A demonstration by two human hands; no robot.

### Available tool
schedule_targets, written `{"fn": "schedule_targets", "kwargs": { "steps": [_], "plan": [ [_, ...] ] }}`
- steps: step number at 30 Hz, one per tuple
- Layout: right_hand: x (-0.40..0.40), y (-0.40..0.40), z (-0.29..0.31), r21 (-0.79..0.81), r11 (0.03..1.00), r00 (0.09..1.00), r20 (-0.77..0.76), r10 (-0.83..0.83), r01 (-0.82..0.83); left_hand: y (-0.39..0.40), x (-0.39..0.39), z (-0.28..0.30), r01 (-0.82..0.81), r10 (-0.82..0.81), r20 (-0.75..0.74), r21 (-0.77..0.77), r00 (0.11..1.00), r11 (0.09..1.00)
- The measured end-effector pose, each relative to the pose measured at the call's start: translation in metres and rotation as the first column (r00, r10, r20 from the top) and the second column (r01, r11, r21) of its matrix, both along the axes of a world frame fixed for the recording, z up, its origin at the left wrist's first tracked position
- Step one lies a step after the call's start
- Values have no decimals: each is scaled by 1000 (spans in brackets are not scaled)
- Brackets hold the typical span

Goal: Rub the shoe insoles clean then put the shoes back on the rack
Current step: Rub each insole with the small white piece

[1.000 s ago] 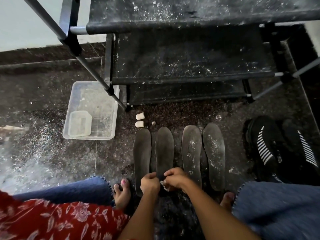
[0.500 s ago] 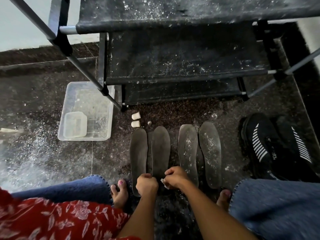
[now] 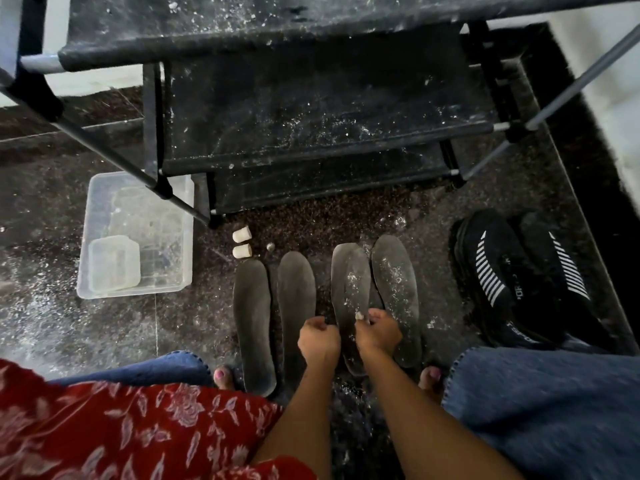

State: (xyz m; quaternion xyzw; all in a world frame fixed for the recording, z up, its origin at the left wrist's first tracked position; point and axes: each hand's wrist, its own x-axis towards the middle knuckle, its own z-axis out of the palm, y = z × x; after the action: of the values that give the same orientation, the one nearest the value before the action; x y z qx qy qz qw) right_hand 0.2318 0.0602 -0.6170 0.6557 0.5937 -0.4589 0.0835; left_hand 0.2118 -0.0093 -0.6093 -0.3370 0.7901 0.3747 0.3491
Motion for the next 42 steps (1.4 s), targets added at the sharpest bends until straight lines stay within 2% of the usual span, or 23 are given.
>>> {"fn": "schedule_targets", "kwargs": {
  "steps": [5, 12, 18, 26, 30, 36, 42],
  "plan": [
    [1, 1, -8, -48, 998, 999, 27, 37, -36, 11, 1, -4, 51, -54, 60, 40, 997, 998],
    [9, 4, -12, -163, 968, 971, 120, 209, -188, 14, 3, -3, 92, -97, 108, 45, 989, 995],
    [10, 3, -7, -138, 961, 960, 112, 257, -241, 6, 1, 3, 218, -220, 110, 33, 969, 975],
    [-3, 10, 31, -241, 925, 954, -15, 300, -295, -13, -16, 30, 260, -259, -49, 11, 965, 966],
    [-9, 11, 64, -247, 883, 914, -30, 404, -398, -23, -23, 51, 380, -379, -153, -25, 913, 925],
    [-24, 22, 143, -105, 771, 778, -87, 622, -628, -22, -35, 123, 441, -437, -351, -72, 828, 894],
    [-43, 39, 245, 14, 583, 582, -62, 811, -812, -15, -43, 212, 481, -451, -575, -111, 683, 869]
  ]
}}
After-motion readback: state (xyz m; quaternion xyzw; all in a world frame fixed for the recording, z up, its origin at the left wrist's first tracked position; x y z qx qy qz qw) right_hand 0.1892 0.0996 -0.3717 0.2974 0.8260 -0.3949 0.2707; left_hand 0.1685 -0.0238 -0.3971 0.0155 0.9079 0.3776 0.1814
